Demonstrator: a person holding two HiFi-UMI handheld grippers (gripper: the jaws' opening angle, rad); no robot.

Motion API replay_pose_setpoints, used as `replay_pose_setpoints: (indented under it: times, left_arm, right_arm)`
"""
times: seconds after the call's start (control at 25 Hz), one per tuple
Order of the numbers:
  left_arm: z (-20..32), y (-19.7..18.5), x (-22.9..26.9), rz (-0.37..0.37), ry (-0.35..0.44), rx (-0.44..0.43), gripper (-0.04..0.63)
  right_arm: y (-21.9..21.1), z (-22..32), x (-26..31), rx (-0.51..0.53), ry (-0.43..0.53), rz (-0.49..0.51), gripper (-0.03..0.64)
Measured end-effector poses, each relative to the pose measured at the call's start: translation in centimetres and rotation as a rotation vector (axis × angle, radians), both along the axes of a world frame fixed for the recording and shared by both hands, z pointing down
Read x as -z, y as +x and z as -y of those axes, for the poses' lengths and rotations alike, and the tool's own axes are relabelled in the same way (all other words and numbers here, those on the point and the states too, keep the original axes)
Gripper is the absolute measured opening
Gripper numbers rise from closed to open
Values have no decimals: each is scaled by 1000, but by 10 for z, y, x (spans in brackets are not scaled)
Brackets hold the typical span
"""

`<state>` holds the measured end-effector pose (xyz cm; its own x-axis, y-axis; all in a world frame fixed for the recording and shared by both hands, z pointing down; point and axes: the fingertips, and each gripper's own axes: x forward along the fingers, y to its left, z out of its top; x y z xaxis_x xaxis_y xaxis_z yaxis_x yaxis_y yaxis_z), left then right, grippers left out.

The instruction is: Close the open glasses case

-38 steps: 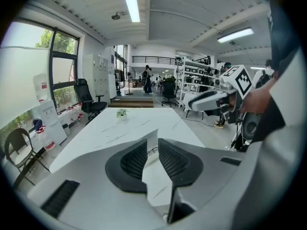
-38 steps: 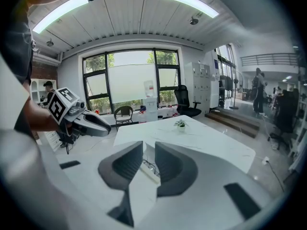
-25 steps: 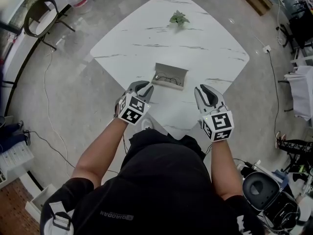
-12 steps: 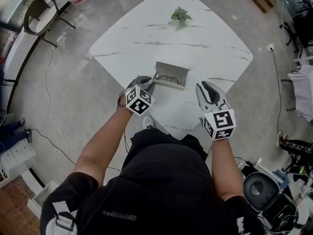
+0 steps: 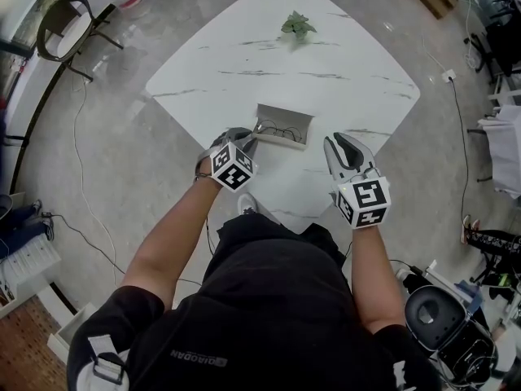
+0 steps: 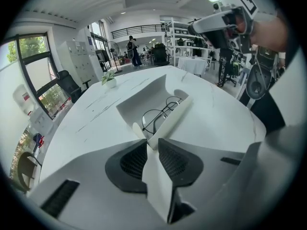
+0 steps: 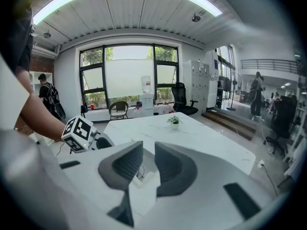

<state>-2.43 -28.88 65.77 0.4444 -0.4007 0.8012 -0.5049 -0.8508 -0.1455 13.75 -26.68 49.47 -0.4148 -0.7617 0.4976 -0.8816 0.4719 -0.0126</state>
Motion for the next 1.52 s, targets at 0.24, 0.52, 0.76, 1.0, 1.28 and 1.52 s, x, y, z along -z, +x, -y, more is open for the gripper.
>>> replay_pose_setpoints:
  times: [0.24, 0.52, 0.76, 1.0, 1.28, 1.52]
  left_arm:
    - [0, 0, -1, 16, 8, -17, 75]
    - [0, 0, -2, 11, 10, -27, 75]
    - [1, 0, -2, -3, 1, -14, 75]
    - [1, 0, -3, -6, -6, -4, 77]
    - [1, 0, -3, -8, -14, 5, 77]
    - [1, 1, -3, -13, -21, 11, 77]
  right_arm:
    - [3, 6, -17, 4, -26, -32, 77]
    - [-1, 17, -41, 49, -50, -119, 77]
    - [-1, 32, -70, 96, -89, -209, 77]
    - [0, 50, -91, 130, -124, -266, 77]
    - [-5, 59, -104, 195, -142, -333, 77]
    - [-9, 63, -110, 225, -151, -372, 74]
